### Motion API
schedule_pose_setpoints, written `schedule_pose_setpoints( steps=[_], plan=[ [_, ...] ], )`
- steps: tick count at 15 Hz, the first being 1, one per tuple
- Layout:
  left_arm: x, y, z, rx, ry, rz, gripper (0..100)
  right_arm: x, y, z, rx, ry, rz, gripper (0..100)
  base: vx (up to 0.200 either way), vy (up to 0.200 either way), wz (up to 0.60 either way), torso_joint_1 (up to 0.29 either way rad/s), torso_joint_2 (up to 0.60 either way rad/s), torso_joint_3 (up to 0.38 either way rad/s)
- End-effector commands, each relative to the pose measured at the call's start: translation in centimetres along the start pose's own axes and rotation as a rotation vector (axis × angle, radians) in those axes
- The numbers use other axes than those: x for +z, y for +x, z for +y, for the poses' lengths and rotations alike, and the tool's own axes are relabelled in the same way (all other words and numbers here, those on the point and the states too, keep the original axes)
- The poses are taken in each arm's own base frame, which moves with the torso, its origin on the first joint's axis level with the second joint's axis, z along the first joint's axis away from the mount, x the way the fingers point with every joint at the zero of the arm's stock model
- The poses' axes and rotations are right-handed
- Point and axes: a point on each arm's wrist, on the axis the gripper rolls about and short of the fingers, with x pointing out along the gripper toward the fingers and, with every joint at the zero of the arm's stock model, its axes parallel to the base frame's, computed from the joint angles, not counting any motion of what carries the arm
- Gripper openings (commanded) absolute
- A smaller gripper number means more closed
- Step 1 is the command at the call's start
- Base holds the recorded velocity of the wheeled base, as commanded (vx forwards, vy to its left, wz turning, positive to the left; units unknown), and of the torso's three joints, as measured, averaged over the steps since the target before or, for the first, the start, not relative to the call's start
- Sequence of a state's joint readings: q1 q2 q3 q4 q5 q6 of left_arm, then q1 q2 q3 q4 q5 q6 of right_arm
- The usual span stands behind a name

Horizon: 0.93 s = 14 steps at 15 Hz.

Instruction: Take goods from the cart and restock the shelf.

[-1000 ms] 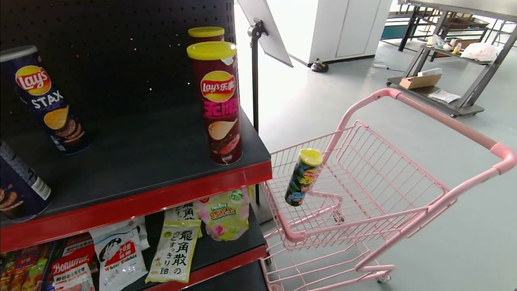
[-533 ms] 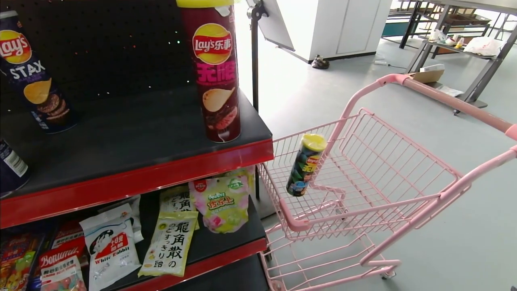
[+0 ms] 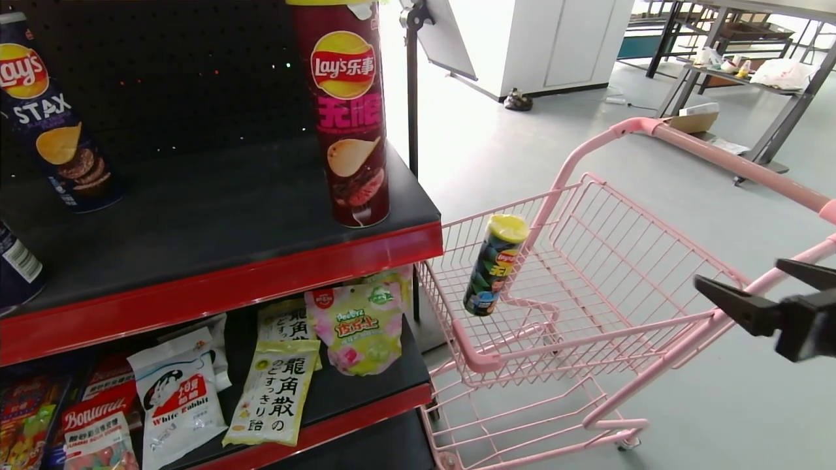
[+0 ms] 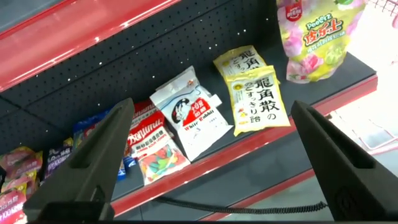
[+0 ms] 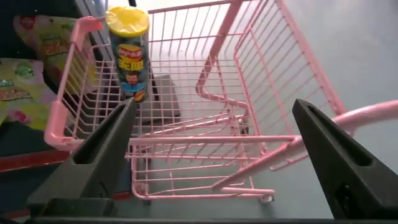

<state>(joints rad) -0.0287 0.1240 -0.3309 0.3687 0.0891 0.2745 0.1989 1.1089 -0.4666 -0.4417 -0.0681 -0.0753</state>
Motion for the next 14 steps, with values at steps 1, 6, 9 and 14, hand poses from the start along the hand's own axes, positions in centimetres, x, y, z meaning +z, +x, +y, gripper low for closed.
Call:
schedule_pose_setpoints(
  steps=[1, 6, 9, 14],
  plan=[
    [0.1, 0.2, 0.0, 0.001, 0.002, 0.015, 100, -0.9, 9.7, 2.0, 0.181, 0.054, 0.116, 100, 0.000, 0.000, 0.00, 0.000, 0.00, 0.000],
    [0.9, 0.7, 0.2, -0.003, 0.005, 0.036, 100, -2.1, 16.0, 3.5, 0.245, 0.119, 0.186, 100, 0.000, 0.000, 0.00, 0.000, 0.00, 0.000],
    [1.7, 1.0, 0.4, -0.007, 0.007, 0.057, 100, -2.6, 18.4, 4.5, 0.295, 0.160, 0.208, 100, 0.000, 0.000, 0.00, 0.000, 0.00, 0.000],
    [1.6, 1.1, 0.4, -0.004, 0.007, 0.062, 100, -3.8, 21.1, 6.3, 0.352, 0.171, 0.244, 100, 0.000, 0.000, 0.00, 0.000, 0.00, 0.000]
  ],
)
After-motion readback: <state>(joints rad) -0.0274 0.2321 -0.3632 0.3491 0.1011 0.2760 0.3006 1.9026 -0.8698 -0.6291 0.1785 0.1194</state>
